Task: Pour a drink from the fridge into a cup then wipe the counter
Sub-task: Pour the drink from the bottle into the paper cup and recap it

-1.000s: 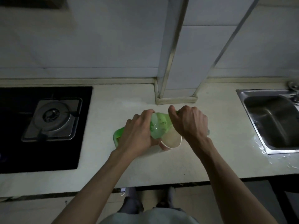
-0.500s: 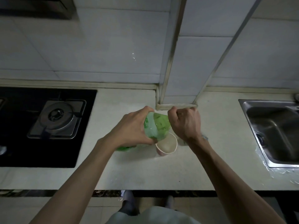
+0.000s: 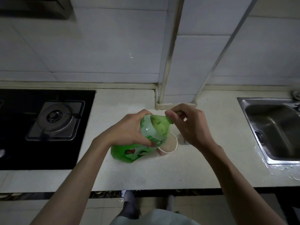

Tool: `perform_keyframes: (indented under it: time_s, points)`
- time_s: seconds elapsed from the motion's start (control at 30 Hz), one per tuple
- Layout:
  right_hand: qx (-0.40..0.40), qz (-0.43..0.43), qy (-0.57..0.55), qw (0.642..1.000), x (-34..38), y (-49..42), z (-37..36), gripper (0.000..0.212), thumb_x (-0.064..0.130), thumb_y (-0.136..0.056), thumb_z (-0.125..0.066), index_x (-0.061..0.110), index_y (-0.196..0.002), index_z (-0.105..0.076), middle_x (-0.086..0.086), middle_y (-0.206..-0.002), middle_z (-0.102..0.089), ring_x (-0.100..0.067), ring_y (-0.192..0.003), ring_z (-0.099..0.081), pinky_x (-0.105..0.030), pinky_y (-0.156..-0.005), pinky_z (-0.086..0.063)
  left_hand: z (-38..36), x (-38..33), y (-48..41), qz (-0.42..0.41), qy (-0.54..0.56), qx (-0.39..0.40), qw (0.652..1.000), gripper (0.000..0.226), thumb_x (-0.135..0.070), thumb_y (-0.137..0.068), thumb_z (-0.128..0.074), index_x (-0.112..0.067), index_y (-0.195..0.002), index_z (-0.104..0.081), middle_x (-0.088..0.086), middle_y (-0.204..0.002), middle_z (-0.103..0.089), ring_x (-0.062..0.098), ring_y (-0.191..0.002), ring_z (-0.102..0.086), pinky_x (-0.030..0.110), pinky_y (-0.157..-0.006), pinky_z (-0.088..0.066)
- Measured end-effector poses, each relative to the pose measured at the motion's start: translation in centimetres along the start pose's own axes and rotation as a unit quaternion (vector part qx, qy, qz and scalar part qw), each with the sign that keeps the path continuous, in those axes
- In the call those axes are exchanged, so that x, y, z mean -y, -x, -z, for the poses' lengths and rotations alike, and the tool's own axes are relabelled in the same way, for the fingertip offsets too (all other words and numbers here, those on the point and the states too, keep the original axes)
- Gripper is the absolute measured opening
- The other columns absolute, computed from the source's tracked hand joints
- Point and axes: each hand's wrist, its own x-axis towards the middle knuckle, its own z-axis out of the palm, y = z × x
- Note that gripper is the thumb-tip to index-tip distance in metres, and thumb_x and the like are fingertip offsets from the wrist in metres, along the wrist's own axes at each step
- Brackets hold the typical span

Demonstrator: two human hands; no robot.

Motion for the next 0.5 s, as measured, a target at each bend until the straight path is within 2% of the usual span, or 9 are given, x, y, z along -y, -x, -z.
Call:
perform_keyframes:
  time_s: [0.1,0.17,0.27,0.33,0.4,0.5]
  points:
    - [0.025,0.004,-0.005,1.000,-0.1,0.8,-0.1,0.014,0.019,-0.090,-0.067,0.007,-0.095,-0.072,-0.001,-0.087,-0.069,-0.011,-0.074,-0.063,-0.020,-0.066,-0.050,-0.1,0.3,0.1,-0.002,-0.019,0.005,1.000,0.077,-0.045,-0.055,-0.090,-0.039,-0.118,-0.047,-0.020,-0.104,-0.060,-0.002,-0.093,-0.058,0.015,-0.068,-0.046]
    - [0.060,0.023,-0.004,0.998,-0.5,1.0,0.1,0.014,0.010,-0.089,-0.067,0.008,-0.102,-0.071,-0.002,-0.096,-0.065,-0.013,-0.082,-0.062,-0.016,-0.074,-0.049,0.0,0.7,0.1,0.002,-0.030,0.013,0.999,0.077,-0.045,-0.055,-0.090,-0.038,-0.119,-0.047,-0.020,-0.104,-0.059,-0.002,-0.093,-0.058,0.016,-0.068,-0.046]
    - [0.132,0.021,-0.034,0.990,-0.4,1.2,0.8,0.029,0.004,-0.089,-0.065,0.010,-0.118,-0.064,-0.002,-0.110,-0.060,-0.011,-0.098,-0.062,-0.020,-0.086,-0.052,-0.2,0.9,0.1,0.010,-0.033,0.020,0.999,0.078,-0.044,-0.055,-0.090,-0.037,-0.120,-0.047,-0.018,-0.105,-0.059,-0.001,-0.093,-0.058,0.017,-0.070,-0.048]
    - [0.171,-0.031,-0.083,0.981,0.1,1.3,1.2,0.045,0.012,-0.090,-0.065,0.014,-0.133,-0.053,-0.002,-0.115,-0.060,-0.010,-0.104,-0.062,-0.023,-0.088,-0.055,-0.5,1.0,0.0,0.011,-0.039,0.021,0.999,0.079,-0.046,-0.055,-0.090,-0.036,-0.120,-0.046,-0.018,-0.105,-0.059,0.000,-0.093,-0.058,0.018,-0.071,-0.049]
    - [0.166,-0.111,-0.076,0.977,0.8,1.3,1.1,0.046,0.032,-0.089,-0.064,0.015,-0.130,-0.052,-0.003,-0.111,-0.064,-0.009,-0.094,-0.066,-0.026,-0.079,-0.058,-0.7,1.0,-0.1,0.010,-0.033,0.018,0.999,0.078,-0.045,-0.055,-0.090,-0.036,-0.119,-0.047,-0.019,-0.104,-0.060,-0.001,-0.093,-0.058,0.019,-0.072,-0.049]
    - [0.100,-0.149,0.021,0.984,1.2,1.4,0.6,0.029,0.040,-0.090,-0.061,0.013,-0.101,-0.063,0.004,-0.083,-0.071,-0.003,-0.062,-0.064,-0.019,-0.056,-0.053,-0.9,1.0,-0.1,0.003,-0.053,0.023,0.998,0.076,-0.048,-0.055,-0.088,-0.039,-0.117,-0.045,-0.019,-0.104,-0.058,-0.001,-0.093,-0.056,0.021,-0.072,-0.049]
